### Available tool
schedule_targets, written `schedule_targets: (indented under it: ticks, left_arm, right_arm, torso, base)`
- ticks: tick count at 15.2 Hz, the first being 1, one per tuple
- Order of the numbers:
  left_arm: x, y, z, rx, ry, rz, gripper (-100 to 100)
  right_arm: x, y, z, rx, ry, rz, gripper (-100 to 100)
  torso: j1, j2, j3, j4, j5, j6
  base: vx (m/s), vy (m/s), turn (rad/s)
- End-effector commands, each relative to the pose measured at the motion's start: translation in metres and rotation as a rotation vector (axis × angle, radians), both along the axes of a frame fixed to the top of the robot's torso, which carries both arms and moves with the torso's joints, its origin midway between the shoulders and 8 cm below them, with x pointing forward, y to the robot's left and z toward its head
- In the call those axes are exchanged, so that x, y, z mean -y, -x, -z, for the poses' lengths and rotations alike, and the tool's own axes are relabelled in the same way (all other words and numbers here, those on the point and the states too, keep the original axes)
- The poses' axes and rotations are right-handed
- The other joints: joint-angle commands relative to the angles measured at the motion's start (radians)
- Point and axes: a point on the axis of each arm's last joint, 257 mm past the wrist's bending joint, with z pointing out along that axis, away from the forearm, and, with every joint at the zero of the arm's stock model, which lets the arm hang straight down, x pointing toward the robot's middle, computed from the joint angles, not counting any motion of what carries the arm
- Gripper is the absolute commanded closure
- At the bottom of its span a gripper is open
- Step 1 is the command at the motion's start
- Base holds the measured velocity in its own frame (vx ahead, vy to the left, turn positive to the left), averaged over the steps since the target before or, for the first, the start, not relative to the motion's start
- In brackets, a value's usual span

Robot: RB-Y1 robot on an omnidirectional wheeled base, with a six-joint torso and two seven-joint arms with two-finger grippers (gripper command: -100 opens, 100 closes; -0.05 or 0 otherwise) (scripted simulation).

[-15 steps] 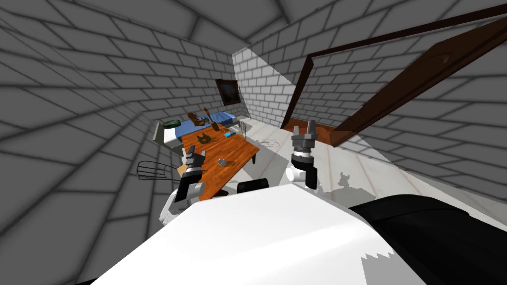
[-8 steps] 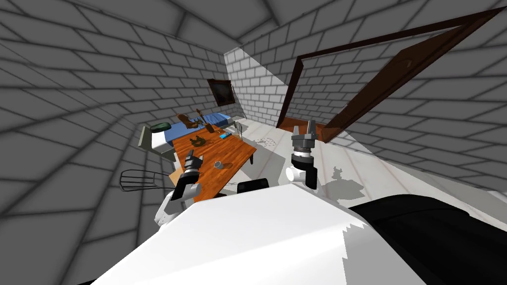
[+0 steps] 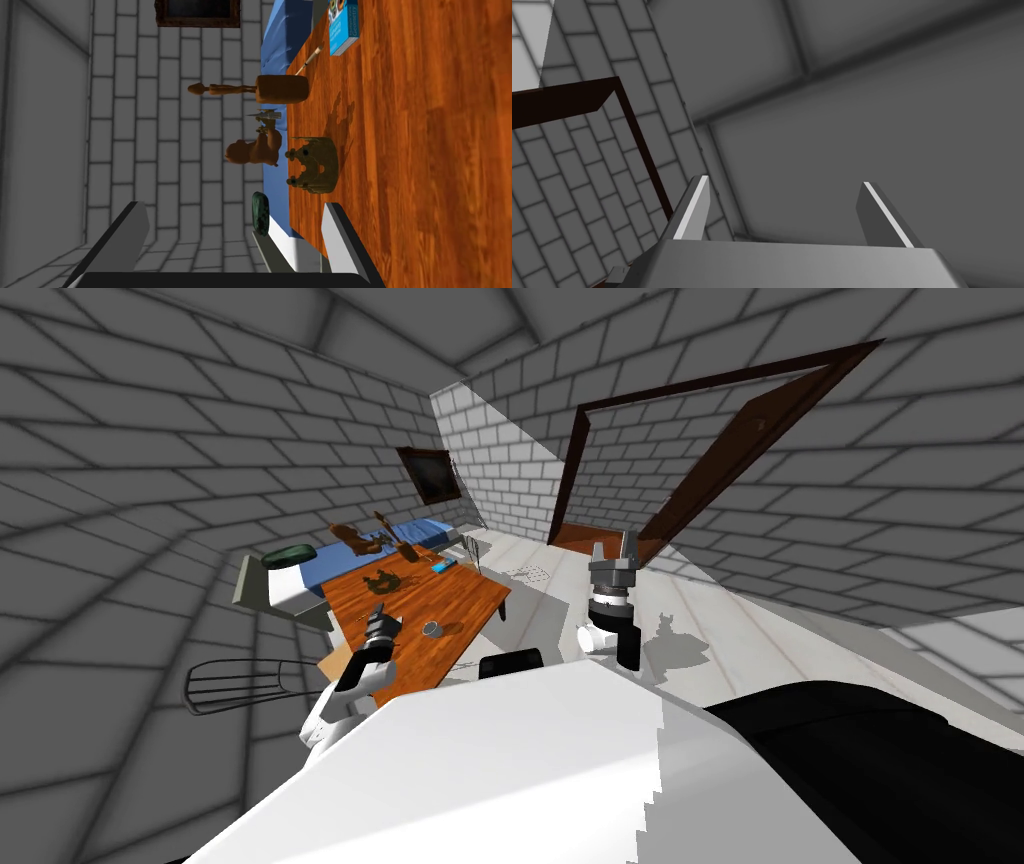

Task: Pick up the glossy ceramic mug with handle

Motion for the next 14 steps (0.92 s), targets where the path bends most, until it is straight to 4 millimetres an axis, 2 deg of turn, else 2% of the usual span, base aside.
schedule_targets:
  ticks: [1,2,3,4,6,7,8,9,10,11,12,13,14]
  left_arm:
    - [-0.024,0.007,0.019,-0.053,0.041,-0.052,-100]
    - [-0.027,0.010,0.029,-0.076,0.048,-0.062,-100]
    - [-0.027,0.011,0.030,-0.080,0.050,-0.063,-100]
    - [-0.046,0.018,0.042,-0.109,0.083,-0.106,-100]
    - [-0.048,0.023,0.053,-0.142,0.094,-0.118,-100]
    - [-0.064,0.029,0.062,-0.167,0.130,-0.158,-100]
    - [-0.068,0.036,0.075,-0.200,0.142,-0.173,-100]
    - [-0.068,0.036,0.076,-0.202,0.143,-0.174,-100]
    - [-0.084,0.047,0.089,-0.232,0.184,-0.220,-100]
    - [-0.085,0.052,0.098,-0.258,0.194,-0.230,-100]
    - [-0.085,0.052,0.098,-0.259,0.194,-0.230,-100]
    - [-0.099,0.063,0.111,-0.289,0.239,-0.276,-100]
    - [-0.100,0.069,0.120,-0.314,0.248,-0.287,-100]
  right_arm:
    - [0.000,0.000,0.000,0.000,0.000,0.000,0]
    - [0.000,0.000,0.000,0.000,0.000,0.000,0]
    - [0.000,0.000,0.000,0.000,0.000,0.000,0]
    - [0.000,0.000,0.000,0.000,0.000,0.000,0]
    - [0.000,0.000,0.000,0.000,0.000,0.000,0]
    - [0.000,0.000,0.000,0.000,0.000,0.000,0]
    - [0.000,0.000,0.000,0.000,0.000,0.000,0]
    - [0.000,0.000,0.000,0.000,0.000,0.000,0]
    - [0.000,0.000,0.000,0.000,0.000,0.000,0]
    - [0.000,0.000,0.000,0.000,0.000,0.000,0]
    - [0.000,0.000,0.000,0.000,0.000,0.000,0]
    - [0.000,0.000,0.000,0.000,0.000,0.000,0]
    - [0.000,0.000,0.000,0.000,0.000,0.000,0]
  torso:
    - [0.000,0.000,0.000,0.000,0.000,0.000]
    - [0.000,0.000,0.000,0.000,0.000,0.001]
    - [0.000,0.000,0.000,0.000,0.000,0.001]
    - [0.000,0.000,0.000,0.000,0.000,0.000]
    - [0.000,0.000,0.000,0.000,0.000,0.001]
    - [0.000,0.000,0.000,0.000,0.000,0.000]
    - [0.000,0.000,0.000,0.000,0.000,0.001]
    - [0.000,0.000,0.000,0.000,0.000,0.001]
    - [0.000,0.000,0.000,0.000,0.000,0.000]
    - [0.000,0.000,0.000,0.000,0.000,0.001]
    - [0.000,0.000,0.000,0.000,0.000,0.001]
    - [0.000,0.000,0.000,0.000,0.000,0.000]
    - [0.000,0.000,0.000,0.000,0.000,0.001]
  base:
    - [0.006,-0.004,-0.172]
    - [0.006,-0.001,-0.188]
    - [0.004,0.002,-0.072]
    - [0.005,-0.003,-0.176]
    - [0.006,0.000,-0.152]
    - [0.005,-0.002,-0.195]
    - [0.007,0.001,-0.205]
    - [0.006,0.004,-0.076]
    - [0.007,-0.003,-0.185]
    - [0.008,0.001,-0.222]
    - [0.005,0.006,-0.089]
    - [0.008,0.001,-0.187]
    - [0.009,0.002,-0.211]
